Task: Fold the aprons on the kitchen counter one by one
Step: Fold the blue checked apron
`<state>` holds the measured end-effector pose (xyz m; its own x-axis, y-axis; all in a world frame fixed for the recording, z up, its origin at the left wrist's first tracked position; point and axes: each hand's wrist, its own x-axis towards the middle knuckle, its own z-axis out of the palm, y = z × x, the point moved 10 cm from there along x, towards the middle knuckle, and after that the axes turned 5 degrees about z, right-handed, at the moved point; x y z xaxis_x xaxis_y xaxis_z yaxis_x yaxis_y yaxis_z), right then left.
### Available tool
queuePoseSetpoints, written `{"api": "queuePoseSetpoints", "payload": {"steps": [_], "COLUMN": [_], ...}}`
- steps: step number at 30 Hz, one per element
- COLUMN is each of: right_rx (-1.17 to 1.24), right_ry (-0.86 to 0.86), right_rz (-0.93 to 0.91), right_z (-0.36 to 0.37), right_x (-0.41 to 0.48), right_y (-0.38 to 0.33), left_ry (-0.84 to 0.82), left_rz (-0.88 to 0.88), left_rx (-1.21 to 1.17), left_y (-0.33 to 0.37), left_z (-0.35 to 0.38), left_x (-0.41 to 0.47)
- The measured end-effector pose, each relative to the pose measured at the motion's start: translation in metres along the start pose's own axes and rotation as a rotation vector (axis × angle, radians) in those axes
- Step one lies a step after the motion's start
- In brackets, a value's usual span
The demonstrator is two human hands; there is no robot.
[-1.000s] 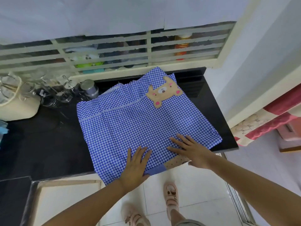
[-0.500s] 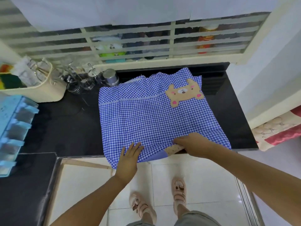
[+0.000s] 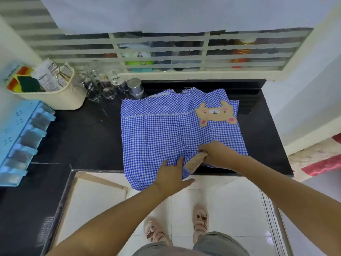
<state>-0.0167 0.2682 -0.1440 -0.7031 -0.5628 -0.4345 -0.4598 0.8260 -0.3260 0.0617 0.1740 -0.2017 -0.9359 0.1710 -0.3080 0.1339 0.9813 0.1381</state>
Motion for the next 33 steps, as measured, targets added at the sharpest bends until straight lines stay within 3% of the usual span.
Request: {"api": "queuePoseSetpoints", "payload": {"steps": [5, 11, 14, 18, 23, 26, 30, 33], "right_rx": [0.055, -0.2, -0.288, -0.308, -0.325, -0.263, -0.043, 0.076], "right_ry": [0.027, 0.072, -0.059, -0.322, -0.607, -0.701, -0.7, -0.577], "right_rz": [-0.03, -0.038, -0.014, 0.164, 0.263, 0.312, 0.34, 0.311], "right_z": [-0.017, -0.035, -0.017, 0.007, 0.013, 0.003, -0.041, -0.079], "right_x": [0.002, -0.012, -0.022, -0.024, -0.031, -0.034, -0.026, 0.005], "right_y": [-0.016, 0.002, 0.023, 0.075, 0.084, 0.085, 0.081, 0.09], "left_ry": [0.064, 0.159, -0.026, -0.297, -0.728, -0.931, -0.955, -0.921], "left_rz": [-0.135, -0.161, -0.191, -0.106, -0.035, -0.202, -0.321, -0.326], "left_rx": [-0.043, -0.142, -0.049, -0.071, -0.015, -0.326, -0.677, -0.686], "left_y": [-0.019, -0.064, -0.096, -0.111, -0.11, -0.127, -0.152, -0.179], "left_z": [-0.019, -0.023, -0.014, -0.008, -0.015, -0.022, -0.049, -0.067], "left_x": [0.011, -0.016, -0.027, -0.016, -0.013, -0.025, -0.016, 0.009]}}
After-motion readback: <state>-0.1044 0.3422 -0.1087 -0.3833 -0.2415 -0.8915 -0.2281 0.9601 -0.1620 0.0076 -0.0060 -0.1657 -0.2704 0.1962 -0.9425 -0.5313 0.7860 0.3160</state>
